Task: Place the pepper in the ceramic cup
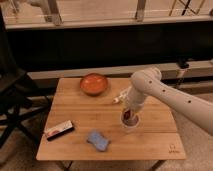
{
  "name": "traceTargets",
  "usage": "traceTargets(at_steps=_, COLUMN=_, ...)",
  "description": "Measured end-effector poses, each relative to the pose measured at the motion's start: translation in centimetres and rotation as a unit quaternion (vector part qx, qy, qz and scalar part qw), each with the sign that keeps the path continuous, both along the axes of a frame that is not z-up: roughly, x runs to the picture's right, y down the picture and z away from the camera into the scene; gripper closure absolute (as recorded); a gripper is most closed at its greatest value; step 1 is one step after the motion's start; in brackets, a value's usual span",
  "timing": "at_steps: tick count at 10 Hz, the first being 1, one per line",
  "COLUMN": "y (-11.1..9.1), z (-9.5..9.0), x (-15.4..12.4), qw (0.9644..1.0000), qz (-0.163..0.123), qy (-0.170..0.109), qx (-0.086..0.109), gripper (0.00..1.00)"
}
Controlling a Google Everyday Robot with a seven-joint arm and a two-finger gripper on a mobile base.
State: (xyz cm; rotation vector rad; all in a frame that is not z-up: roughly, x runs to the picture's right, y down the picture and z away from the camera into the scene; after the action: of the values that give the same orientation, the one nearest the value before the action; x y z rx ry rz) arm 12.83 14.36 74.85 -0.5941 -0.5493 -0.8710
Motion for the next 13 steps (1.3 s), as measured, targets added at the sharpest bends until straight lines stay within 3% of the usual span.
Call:
traceTargets(at_steps=4, y=0.04, z=0.03, x=-0.08, qw=1.0, qz=-0.001, qy=-0.001, qx=0.001, gripper=0.37)
traceTargets(at_steps=11, y=0.04, z=0.09, x=-0.13, qw=1.0, qz=-0.002, qy=-0.001, qx=0.004, gripper=0.43)
traceTargets(at_steps=13, y=-0.03, z=0.17, x=-0.06, qw=1.0, qz=-0.003, qy=0.0, qx=0.003, gripper=0.3)
